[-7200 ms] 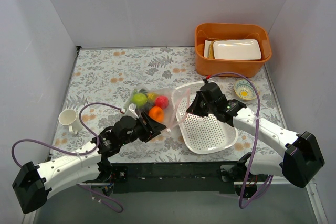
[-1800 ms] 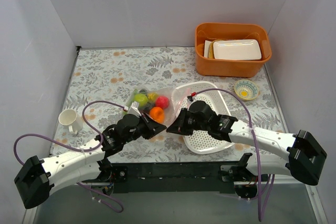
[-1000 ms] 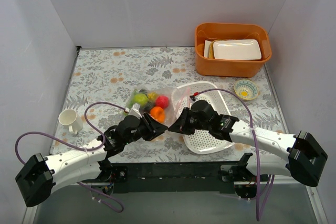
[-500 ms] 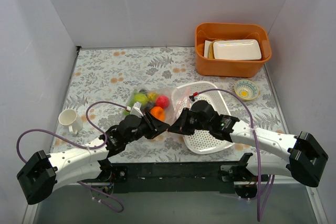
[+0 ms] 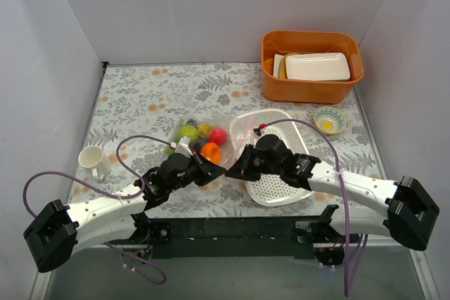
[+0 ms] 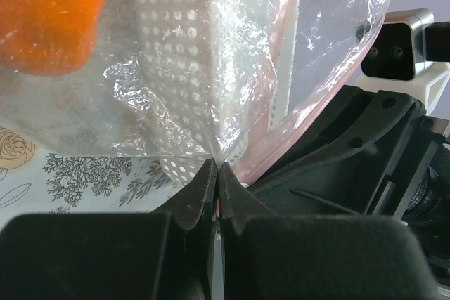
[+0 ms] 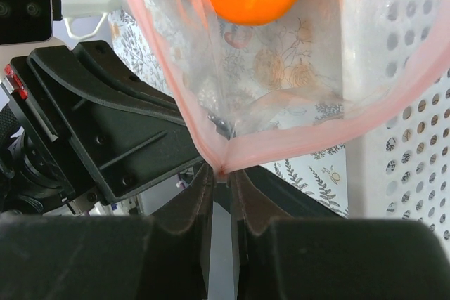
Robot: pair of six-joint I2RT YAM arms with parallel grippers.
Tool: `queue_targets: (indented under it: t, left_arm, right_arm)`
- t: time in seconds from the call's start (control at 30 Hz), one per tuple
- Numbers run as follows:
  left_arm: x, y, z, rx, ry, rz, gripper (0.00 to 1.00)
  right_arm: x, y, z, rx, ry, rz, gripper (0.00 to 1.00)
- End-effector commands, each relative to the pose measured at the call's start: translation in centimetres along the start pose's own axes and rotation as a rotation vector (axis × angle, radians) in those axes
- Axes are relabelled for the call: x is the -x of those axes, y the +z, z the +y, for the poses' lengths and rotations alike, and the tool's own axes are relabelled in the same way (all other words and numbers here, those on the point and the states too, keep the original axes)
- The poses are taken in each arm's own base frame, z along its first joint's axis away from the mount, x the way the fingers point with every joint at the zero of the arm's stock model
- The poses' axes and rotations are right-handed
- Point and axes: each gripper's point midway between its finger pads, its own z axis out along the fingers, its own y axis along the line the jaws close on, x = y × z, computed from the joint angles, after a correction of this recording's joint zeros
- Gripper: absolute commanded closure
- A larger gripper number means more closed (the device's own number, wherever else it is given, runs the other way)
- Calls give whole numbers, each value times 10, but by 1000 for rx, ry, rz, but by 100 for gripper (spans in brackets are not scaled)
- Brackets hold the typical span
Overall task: Place the food in the zip-top bag and seal the zipper
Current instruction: Zip the zipper food storage bag at the center of the board.
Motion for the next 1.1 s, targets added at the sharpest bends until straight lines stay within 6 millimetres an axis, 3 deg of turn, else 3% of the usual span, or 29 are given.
queue_targets:
  t: [0.0, 0.33, 0.63, 1.07]
  left_arm:
    - [-6, -7, -12, -1, -276, 39, 100]
    - [-9, -14, -4, -3, -290, 48, 100]
    - [-18, -12, 0, -5, -287, 92, 100]
    - [-10, -20, -2, -2, -269, 51, 100]
  right_arm:
    - [23, -7, 24, 73, -20, -96, 89]
    - [43, -12, 24, 76, -11, -157, 87]
    - [47, -14, 20, 71, -4, -168, 87]
    - [51, -19, 11, 36, 0, -182, 87]
